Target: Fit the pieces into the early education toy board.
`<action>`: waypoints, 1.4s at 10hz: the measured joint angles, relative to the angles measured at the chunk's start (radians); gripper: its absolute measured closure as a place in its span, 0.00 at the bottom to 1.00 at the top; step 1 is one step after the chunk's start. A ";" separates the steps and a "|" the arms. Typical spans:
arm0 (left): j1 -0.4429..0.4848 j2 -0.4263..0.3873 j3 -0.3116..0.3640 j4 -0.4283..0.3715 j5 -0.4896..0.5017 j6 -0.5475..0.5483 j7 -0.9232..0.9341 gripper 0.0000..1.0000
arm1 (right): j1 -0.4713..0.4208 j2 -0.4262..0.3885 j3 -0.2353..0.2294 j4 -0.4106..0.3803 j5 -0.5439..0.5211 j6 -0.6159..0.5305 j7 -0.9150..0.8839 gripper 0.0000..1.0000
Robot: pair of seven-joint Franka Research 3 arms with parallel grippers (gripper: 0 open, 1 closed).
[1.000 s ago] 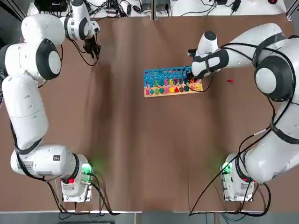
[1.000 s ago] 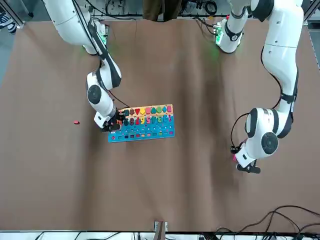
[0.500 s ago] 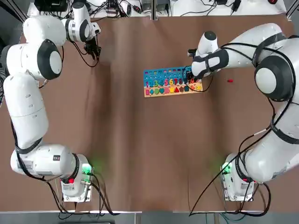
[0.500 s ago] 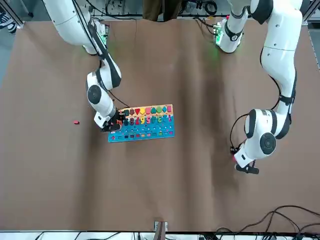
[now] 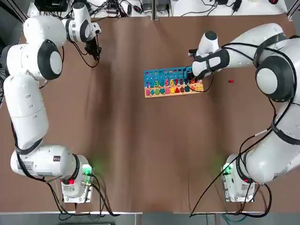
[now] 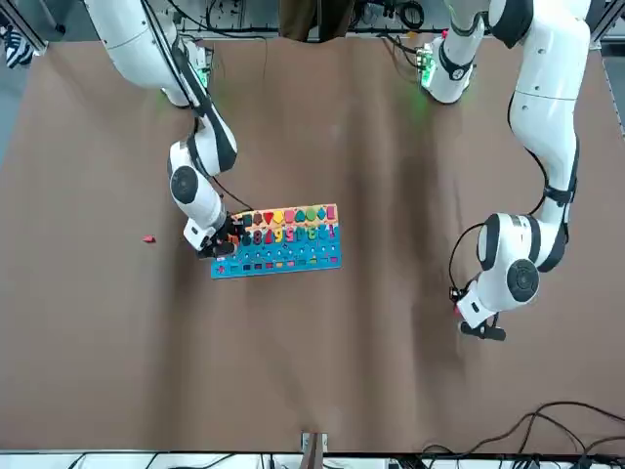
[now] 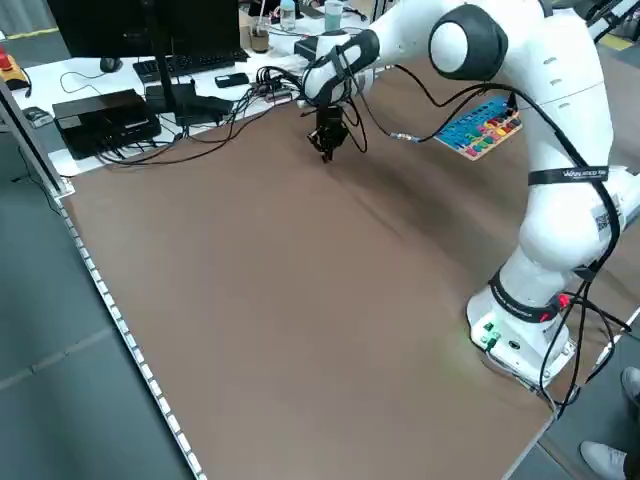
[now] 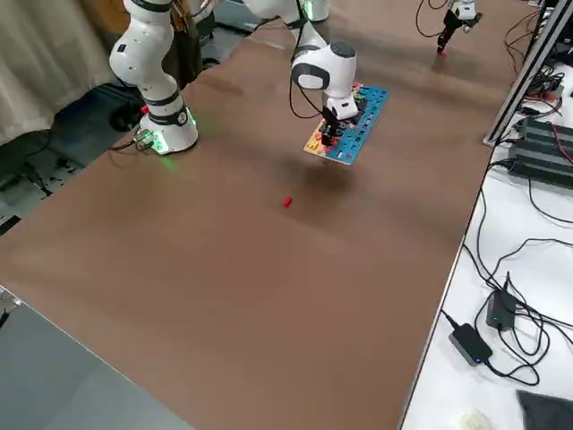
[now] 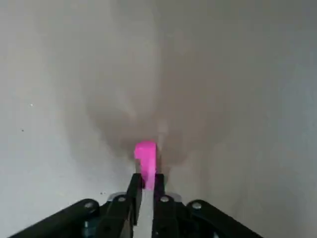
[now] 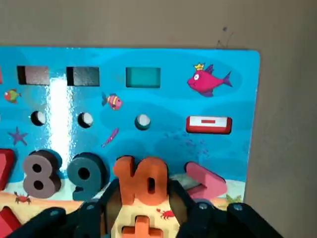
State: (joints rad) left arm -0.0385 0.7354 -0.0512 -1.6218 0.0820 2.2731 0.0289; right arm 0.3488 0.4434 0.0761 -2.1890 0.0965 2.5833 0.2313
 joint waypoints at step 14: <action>-0.028 -0.183 -0.267 0.012 0.000 -0.222 -0.352 0.87 | 0.011 -0.062 0.000 0.004 0.000 -0.086 0.015 0.52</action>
State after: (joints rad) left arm -0.0665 0.5527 -0.3179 -1.6102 0.0822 2.0508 -0.3235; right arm 0.3597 0.3813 0.0758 -2.1855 0.0965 2.4972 0.2462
